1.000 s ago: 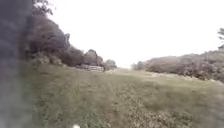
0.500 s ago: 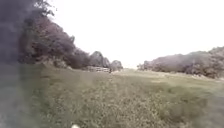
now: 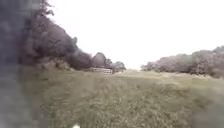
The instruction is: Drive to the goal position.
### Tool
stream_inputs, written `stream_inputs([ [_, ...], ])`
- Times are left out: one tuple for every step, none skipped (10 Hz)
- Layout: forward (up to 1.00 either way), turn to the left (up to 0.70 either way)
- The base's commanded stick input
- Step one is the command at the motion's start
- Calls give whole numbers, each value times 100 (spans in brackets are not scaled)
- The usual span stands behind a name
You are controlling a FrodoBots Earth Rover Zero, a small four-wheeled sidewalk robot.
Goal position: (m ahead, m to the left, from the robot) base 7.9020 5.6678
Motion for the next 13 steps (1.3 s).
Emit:
stream_inputs([
  [70,0],
  [70,0],
  [70,0],
  [70,0],
  [70,0],
  [70,0],
  [70,0],
  [70,0],
  [70,0],
  [70,0],
  [70,0],
  [70,0],
  [70,0],
])
